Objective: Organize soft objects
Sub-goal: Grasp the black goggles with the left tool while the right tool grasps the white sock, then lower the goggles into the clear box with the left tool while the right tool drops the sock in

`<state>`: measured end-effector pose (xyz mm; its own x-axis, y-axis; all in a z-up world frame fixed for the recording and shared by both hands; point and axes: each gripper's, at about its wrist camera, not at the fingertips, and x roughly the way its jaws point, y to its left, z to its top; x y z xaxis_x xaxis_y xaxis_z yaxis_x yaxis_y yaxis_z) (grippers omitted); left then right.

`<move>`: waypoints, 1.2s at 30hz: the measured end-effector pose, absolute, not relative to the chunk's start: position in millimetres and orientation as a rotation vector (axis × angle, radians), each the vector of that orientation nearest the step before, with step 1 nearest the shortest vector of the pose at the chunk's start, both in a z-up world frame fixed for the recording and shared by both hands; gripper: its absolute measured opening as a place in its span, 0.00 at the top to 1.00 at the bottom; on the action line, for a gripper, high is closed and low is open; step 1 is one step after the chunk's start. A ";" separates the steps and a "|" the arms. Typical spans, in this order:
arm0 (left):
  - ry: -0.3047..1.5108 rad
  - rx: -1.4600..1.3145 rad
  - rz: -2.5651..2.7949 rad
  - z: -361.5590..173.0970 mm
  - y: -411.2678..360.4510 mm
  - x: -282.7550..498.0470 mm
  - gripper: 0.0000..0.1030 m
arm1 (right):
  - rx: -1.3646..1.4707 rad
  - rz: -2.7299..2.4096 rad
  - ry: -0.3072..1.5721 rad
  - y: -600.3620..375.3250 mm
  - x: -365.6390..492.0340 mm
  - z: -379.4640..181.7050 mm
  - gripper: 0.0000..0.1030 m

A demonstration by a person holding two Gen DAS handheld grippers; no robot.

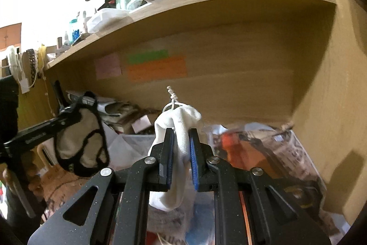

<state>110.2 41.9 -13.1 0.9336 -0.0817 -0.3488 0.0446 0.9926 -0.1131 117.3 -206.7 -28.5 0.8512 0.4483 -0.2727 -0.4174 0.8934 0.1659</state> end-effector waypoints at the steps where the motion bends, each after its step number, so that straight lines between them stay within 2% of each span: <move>1: 0.366 -0.106 -0.057 -13.4 42.9 117.0 0.84 | 0.099 0.461 0.310 -204.9 119.9 -28.4 0.88; 15: 0.577 -0.107 -0.047 -62.3 40.5 207.9 0.83 | 0.017 0.501 0.487 -151.4 191.6 -59.8 0.88; 23: 0.725 -0.071 -0.090 -96.0 28.3 229.2 0.83 | -0.034 0.520 0.667 -135.7 221.4 -95.6 0.88; 28: 0.773 -0.047 -0.087 -105.7 25.4 233.3 0.82 | -0.063 0.514 0.715 -131.0 225.8 -104.9 0.86; 29: 0.779 -0.045 -0.082 -106.7 25.9 234.1 0.77 | -0.072 0.502 0.716 -131.2 225.1 -105.3 0.86; 30: 0.784 -0.044 -0.081 -108.1 26.6 234.0 0.67 | -0.076 0.499 0.716 -131.3 225.1 -105.1 0.86; 33: 0.761 -0.043 -0.067 -104.9 30.2 228.0 0.44 | -0.076 0.499 0.709 -133.3 223.0 -101.4 0.72; 35: 0.729 -0.030 -0.072 -98.5 31.4 220.5 0.42 | -0.079 0.491 0.682 -134.7 220.8 -97.2 0.55; 36: 0.718 -0.026 -0.077 -94.3 31.6 215.9 0.40 | -0.081 0.486 0.664 -136.3 217.3 -93.3 0.52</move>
